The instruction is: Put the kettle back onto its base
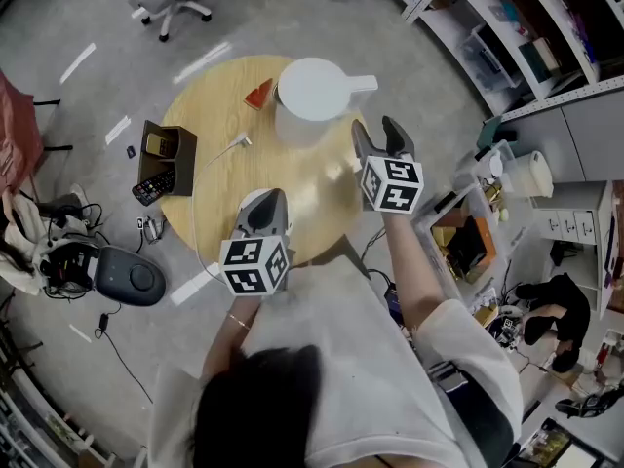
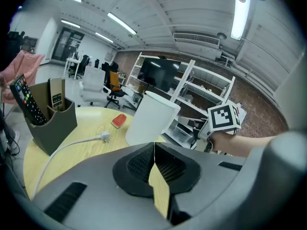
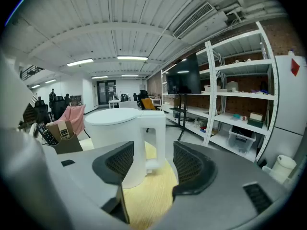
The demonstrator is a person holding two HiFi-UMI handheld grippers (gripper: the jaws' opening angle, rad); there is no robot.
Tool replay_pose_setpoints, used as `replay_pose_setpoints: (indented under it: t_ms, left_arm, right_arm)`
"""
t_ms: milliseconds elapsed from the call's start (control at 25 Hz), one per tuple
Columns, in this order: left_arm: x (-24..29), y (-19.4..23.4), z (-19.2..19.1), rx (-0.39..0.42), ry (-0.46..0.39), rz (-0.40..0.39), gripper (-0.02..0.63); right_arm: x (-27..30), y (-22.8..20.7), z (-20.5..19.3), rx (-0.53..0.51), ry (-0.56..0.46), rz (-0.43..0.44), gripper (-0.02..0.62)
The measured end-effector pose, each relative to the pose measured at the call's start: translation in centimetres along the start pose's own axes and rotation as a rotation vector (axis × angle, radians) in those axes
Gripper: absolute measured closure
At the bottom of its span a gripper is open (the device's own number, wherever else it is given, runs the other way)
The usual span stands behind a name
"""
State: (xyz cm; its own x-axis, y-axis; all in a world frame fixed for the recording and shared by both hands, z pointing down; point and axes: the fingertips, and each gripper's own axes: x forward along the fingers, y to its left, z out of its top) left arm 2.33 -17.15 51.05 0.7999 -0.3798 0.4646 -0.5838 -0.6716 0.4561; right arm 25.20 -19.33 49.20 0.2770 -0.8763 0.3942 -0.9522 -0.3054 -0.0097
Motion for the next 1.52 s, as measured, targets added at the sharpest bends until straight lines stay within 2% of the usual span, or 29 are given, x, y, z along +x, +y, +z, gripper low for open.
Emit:
replay_pose_setpoints:
  t_ms: [400,920,1280,1520]
  left_arm:
    - [0.5,0.9,-0.2,-0.033,0.001,0.066,0.579]
    - [2.8,0.1,0.3,-0.059,0.036,0.123,0.579]
    - [3.5,-0.2,0.1,-0.076,0.047,0.173,0.579]
    - [3.4,0.5,0.2,-0.091,0.045,0.199,0.580]
  right_arm:
    - [3.2,-1.6,-0.4,-0.004,0.027,-0.018,0.344]
    - [7.1,-2.4,-0.7,-0.047,0.064,0.031,0.342]
    - [9.3,-2.3,0.4,-0.105,0.021,0.052,0.342]
    - [10.6,-2.2,0.9,-0.080,0.010,0.050,0.342]
